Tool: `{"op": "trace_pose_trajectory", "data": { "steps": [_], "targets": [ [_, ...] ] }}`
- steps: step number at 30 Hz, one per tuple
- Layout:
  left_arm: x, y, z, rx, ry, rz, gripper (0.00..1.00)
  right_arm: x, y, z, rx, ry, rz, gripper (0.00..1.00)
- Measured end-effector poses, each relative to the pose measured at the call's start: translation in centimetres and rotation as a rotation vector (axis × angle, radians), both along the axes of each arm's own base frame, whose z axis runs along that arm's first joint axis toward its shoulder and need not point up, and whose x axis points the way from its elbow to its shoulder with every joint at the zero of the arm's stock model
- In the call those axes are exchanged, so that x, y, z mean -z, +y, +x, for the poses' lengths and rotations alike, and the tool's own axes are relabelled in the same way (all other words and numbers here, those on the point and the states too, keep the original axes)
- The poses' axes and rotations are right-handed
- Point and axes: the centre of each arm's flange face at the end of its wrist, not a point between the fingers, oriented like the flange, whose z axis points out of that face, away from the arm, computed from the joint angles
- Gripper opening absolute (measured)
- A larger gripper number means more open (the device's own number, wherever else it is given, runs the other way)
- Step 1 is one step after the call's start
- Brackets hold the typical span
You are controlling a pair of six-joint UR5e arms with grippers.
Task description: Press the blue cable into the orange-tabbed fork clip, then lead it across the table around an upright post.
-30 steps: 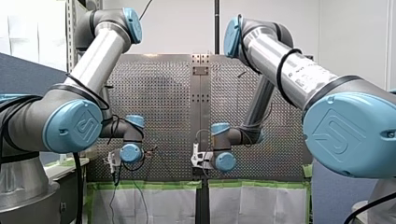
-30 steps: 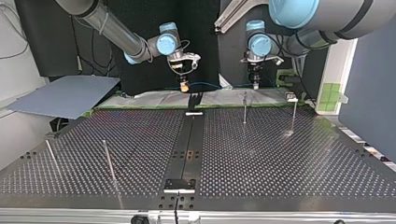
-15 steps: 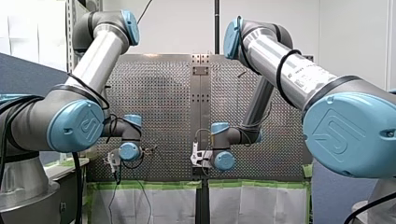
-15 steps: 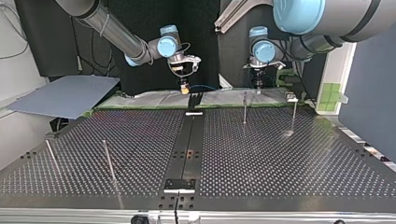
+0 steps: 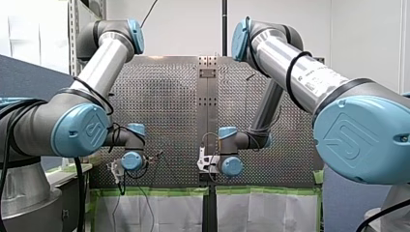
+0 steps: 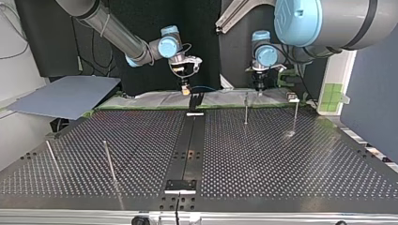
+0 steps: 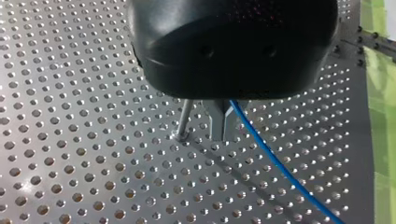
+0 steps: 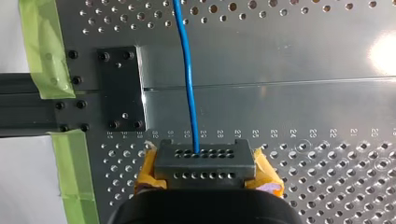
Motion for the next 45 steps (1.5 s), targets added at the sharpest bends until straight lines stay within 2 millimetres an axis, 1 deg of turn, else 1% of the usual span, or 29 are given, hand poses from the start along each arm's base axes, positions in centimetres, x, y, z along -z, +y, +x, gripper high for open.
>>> {"op": "trace_pose_trajectory", "data": {
  "steps": [13, 26, 32, 38, 45],
  "targets": [
    [-0.3, 0.8, 1.4, 0.002, -0.003, -0.025, 0.0, -0.1, -0.7, -0.4, 0.01, 0.005, 0.001, 0.0],
    [-1.1, 1.1, 3.6, 0.013, -0.004, -0.043, 0.0, 0.0, -1.8, -1.3, 0.031, 0.005, 0.001, 0.0],
    [-1.4, 1.4, 4.4, 0.009, -0.01, -0.05, 0.0, -0.5, -3.2, -1.4, 0.044, 0.001, -0.005, 0.0],
    [-1.8, 1.6, 5.4, 0.007, -0.018, -0.054, 0.0, -1.5, -5.1, -1.4, 0.062, -0.001, -0.009, 0.0],
    [-2.1, 1.8, 6.1, 0.006, -0.027, -0.06, 0.0, -2.3, -7.3, -2.1, 0.089, -0.004, -0.016, 0.0]
  ]
}}
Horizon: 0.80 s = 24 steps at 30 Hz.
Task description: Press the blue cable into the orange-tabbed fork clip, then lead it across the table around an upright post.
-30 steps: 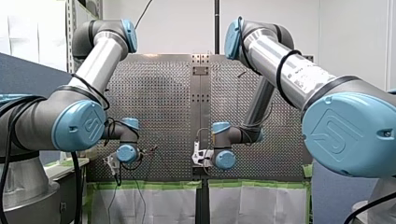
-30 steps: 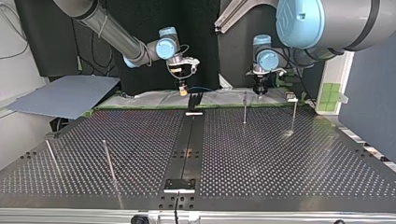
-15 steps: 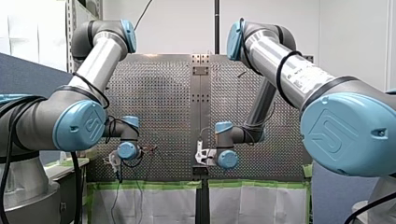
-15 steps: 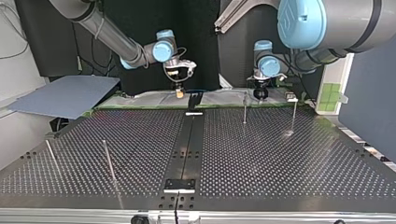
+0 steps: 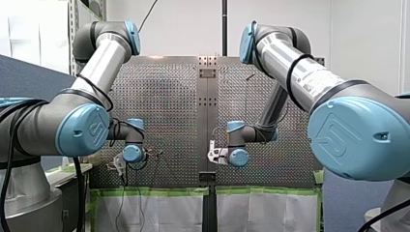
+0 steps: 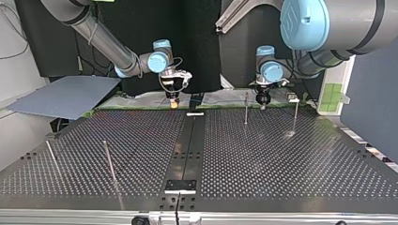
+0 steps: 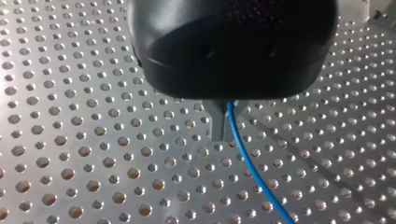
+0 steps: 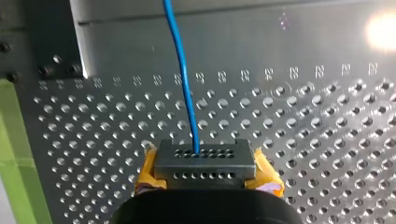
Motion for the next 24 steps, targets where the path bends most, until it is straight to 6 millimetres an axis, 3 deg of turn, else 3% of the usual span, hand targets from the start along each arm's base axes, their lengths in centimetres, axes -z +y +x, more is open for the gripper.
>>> {"op": "trace_pose_trajectory", "data": {
  "steps": [3, 5, 6, 8, 9, 10, 11, 12, 13, 14, 15, 16, 24],
  "targets": [
    [-0.1, 0.1, 0.1, 0.003, -0.002, -0.003, 0.0, -0.1, -0.6, -0.3, 0.009, -0.001, -0.002, 0.0],
    [-0.1, 0.1, 0.1, 0.009, -0.002, -0.004, 0.1, -0.2, -0.8, -0.5, 0.013, -0.001, -0.003, 0.0],
    [-0.1, 0.1, 0.2, 0.012, -0.003, -0.004, 0.1, -0.2, -0.9, -0.6, 0.014, -0.001, -0.003, 0.0],
    [-0.1, 0.1, 0.2, 0.018, -0.007, 0.002, 0.38, -0.2, -1.0, -0.7, 0.016, -0.001, -0.003, 0.0],
    [-0.1, 0.1, 0.3, 0.02, -0.008, 0.006, 0.38, -0.1, -1.0, -0.7, 0.017, -0.001, -0.002, 0.0],
    [-0.2, 0.1, 0.3, 0.022, -0.009, 0.01, 0.57, -0.2, -1.0, -0.7, 0.017, -0.001, -0.002, 0.0],
    [-0.2, 0.1, 0.3, 0.023, -0.01, 0.016, 0.68, -0.1, -1.0, -0.7, 0.017, -0.001, -0.002, 0.0],
    [-0.2, 0.1, 0.3, 0.023, -0.009, 0.02, 0.68, -0.1, -1.0, -0.8, 0.017, -0.001, -0.002, 0.0],
    [-0.2, 0.1, 0.3, 0.022, -0.008, 0.026, 0.84, -0.1, -1.0, -0.8, 0.017, -0.001, -0.002, 0.0],
    [-0.2, 0.2, 0.3, 0.019, -0.005, 0.033, 0.93, -0.1, -1.0, -0.8, 0.017, 0.0, -0.002, 0.0],
    [-0.2, 0.2, 0.2, 0.015, -0.002, 0.038, 0.93, -0.1, -1.0, -0.8, 0.017, 0.0, -0.002, 0.0],
    [-0.1, 0.3, 0.2, 0.011, 0.003, 0.044, 1.0, -0.1, -1.0, -0.8, 0.017, 0.0, -0.001, 0.0],
    [0.5, 0.6, -1.0, -0.026, 0.072, 0.1, 1.0, -0.1, -0.9, -0.8, 0.017, 0.005, 0.006, 0.0]
  ]
}}
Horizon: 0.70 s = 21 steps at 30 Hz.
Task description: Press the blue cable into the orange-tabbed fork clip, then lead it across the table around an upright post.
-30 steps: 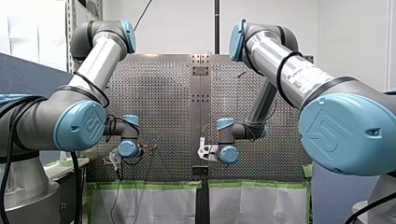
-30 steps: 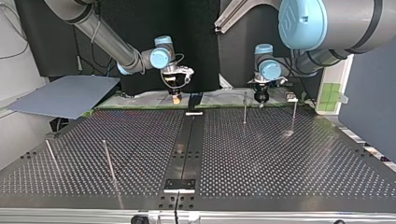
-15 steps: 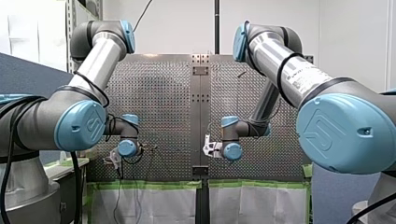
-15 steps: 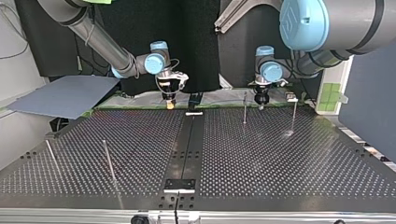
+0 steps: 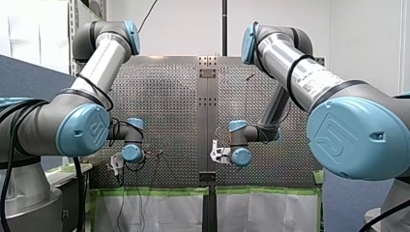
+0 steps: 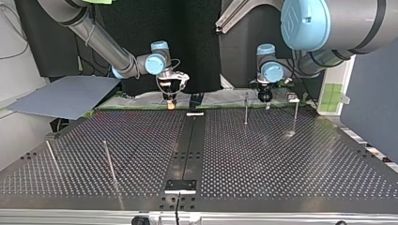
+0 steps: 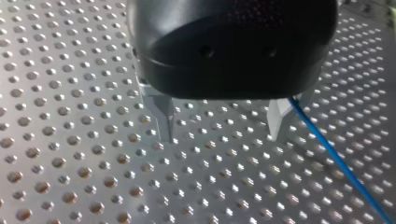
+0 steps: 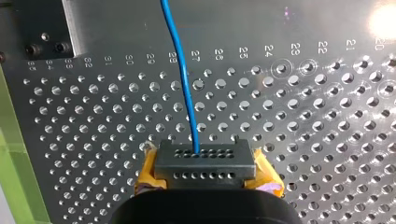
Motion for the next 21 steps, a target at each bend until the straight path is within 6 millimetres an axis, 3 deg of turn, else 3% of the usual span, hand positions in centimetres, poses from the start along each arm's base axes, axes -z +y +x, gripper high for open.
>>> {"op": "trace_pose_trajectory", "data": {
  "steps": [15, 21],
  "targets": [
    [1.2, -0.5, -3.0, 0.044, 0.112, 0.028, 1.0, 0.0, 0.1, 0.1, -0.001, -0.002, 0.005, 0.0],
    [0.0, -1.1, -4.7, 0.102, 0.087, 0.012, 1.0, 0.1, 0.3, 0.2, -0.009, -0.003, 0.007, 0.0]
  ]
}}
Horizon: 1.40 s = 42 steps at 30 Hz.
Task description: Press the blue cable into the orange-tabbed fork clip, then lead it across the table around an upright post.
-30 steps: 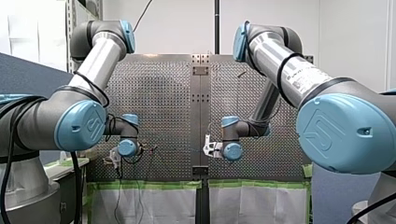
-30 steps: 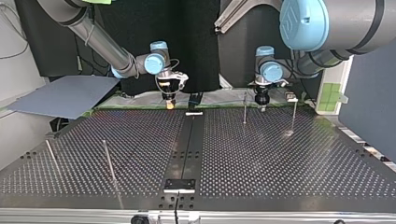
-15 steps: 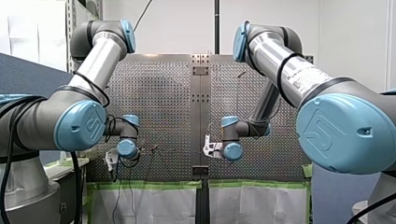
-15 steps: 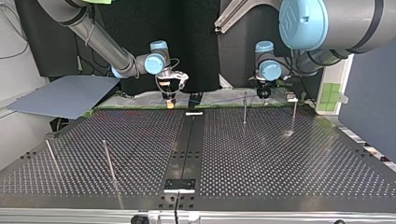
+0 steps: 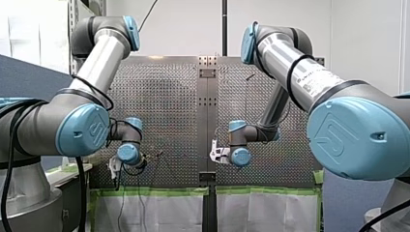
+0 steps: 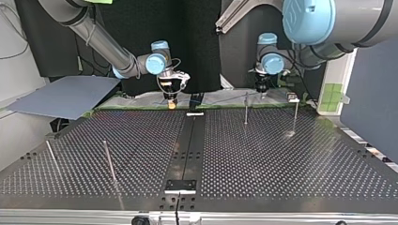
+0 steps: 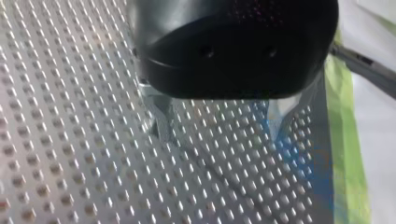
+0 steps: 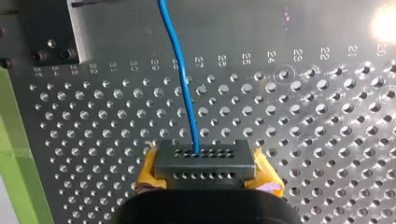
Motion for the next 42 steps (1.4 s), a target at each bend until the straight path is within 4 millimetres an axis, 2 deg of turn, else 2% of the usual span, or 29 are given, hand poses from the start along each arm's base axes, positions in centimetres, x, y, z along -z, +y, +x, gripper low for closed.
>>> {"op": "trace_pose_trajectory", "data": {
  "steps": [14, 21, 25, 34, 42],
  "targets": [
    [-3.8, -2.1, -5.3, 0.13, -0.026, -0.035, 1.0, 0.0, 0.1, 0.1, -0.003, 0.0, 0.003, 0.0],
    [-4.3, -2.8, -7.4, 0.147, -0.02, -0.036, 1.0, 0.0, 0.1, 0.1, -0.003, 0.0, 0.004, 0.0],
    [-4.3, -3.0, -7.5, 0.15, -0.03, -0.04, 1.0, 0.0, 0.1, 0.1, -0.003, 0.001, 0.004, 0.0],
    [-4.7, -3.3, -6.5, 0.144, -0.063, -0.054, 1.0, 0.0, 0.1, 0.1, -0.002, 0.0, 0.004, 0.0],
    [-2.9, -3.7, -5.0, 0.147, -0.057, -0.034, 1.0, 0.0, 0.0, 0.0, -0.008, -0.001, 0.005, 0.0]
  ]
}}
